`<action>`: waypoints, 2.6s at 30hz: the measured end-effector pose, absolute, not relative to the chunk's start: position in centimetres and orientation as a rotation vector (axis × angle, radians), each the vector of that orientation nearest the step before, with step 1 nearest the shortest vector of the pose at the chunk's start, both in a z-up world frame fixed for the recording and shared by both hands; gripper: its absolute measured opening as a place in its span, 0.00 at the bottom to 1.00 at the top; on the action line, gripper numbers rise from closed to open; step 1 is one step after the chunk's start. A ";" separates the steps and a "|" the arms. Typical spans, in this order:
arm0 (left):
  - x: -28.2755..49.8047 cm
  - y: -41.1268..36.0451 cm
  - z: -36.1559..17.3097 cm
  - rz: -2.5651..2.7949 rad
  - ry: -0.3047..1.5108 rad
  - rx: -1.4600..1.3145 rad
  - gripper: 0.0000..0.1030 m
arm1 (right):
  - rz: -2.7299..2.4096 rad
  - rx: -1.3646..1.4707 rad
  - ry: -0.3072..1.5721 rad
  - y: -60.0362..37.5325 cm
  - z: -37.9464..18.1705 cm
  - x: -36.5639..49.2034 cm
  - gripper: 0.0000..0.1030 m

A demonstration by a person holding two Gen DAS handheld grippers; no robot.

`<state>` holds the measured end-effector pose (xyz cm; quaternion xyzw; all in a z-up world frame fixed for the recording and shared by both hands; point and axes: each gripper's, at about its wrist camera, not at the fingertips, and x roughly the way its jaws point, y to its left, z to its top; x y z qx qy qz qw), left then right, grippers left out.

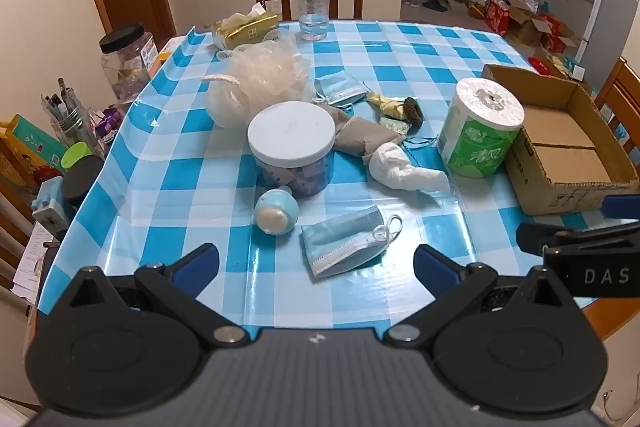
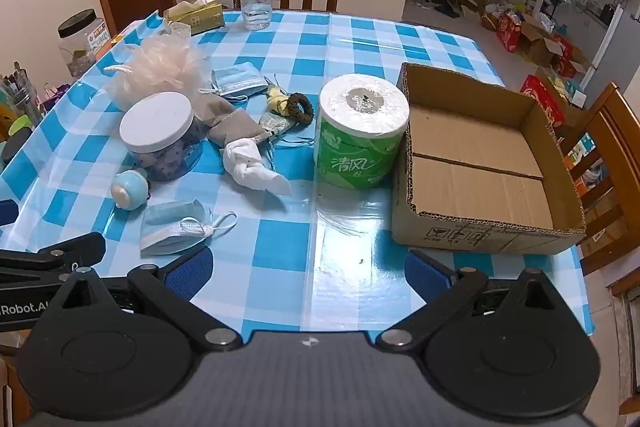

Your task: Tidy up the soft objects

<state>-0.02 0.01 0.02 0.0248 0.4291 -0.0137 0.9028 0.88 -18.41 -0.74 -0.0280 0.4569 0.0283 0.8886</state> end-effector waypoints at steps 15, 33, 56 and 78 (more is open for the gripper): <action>-0.1 -0.2 0.3 -0.033 0.890 0.053 0.99 | 0.060 -0.049 0.954 -18.5 -0.6 0.8 1.00; 0.2 -0.3 0.8 -0.035 0.894 0.054 0.99 | 0.056 -0.042 0.951 -18.5 -0.3 1.2 1.00; 0.5 -0.2 1.1 -0.037 0.895 0.057 0.99 | 0.053 -0.047 0.944 -18.2 -0.2 1.6 1.00; 0.9 -0.2 1.1 -0.063 0.881 0.054 0.99 | 0.076 -0.055 0.918 -18.3 -0.3 2.0 1.00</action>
